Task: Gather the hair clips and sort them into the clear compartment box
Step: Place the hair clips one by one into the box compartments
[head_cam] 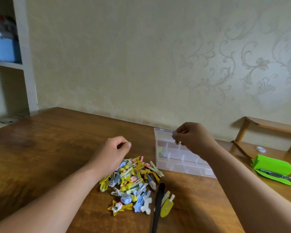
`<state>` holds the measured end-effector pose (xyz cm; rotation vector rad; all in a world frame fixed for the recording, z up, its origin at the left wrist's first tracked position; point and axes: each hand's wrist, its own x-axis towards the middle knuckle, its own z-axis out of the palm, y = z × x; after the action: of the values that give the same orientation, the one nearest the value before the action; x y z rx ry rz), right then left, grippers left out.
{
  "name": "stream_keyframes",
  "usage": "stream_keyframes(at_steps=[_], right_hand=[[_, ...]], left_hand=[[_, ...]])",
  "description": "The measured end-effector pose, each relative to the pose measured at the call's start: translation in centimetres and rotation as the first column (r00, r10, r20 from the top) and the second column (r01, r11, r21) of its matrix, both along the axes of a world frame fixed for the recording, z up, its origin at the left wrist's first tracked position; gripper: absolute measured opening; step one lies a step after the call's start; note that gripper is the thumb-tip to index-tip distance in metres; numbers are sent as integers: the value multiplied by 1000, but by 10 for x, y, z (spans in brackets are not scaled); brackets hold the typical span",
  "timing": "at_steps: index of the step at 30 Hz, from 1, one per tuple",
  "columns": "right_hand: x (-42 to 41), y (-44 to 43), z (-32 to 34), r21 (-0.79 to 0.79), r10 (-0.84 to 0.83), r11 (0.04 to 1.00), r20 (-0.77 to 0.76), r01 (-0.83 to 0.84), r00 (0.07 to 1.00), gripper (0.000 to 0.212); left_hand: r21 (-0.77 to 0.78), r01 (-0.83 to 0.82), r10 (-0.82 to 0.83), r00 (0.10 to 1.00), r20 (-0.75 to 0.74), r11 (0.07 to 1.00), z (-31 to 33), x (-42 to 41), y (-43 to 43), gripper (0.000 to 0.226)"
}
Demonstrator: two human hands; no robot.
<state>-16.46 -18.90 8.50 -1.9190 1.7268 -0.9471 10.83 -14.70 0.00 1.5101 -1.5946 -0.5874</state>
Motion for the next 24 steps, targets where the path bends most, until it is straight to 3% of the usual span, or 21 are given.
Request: stream_keyframes(at_steps=[8, 17, 24], right_hand=[[31, -56, -26, 213, 9, 977, -68, 6, 998, 15], [39, -63, -38, 140, -16, 989, -239, 51, 971, 20], [25, -58, -45, 90, -62, 992, -253, 87, 965, 15]], left_hand=[[0, -5, 5, 1000, -20, 1000, 1, 0, 1, 25], [3, 3, -3, 1000, -8, 1000, 2, 0, 3, 28], [6, -16, 15, 1000, 24, 1000, 2, 1, 2, 27]])
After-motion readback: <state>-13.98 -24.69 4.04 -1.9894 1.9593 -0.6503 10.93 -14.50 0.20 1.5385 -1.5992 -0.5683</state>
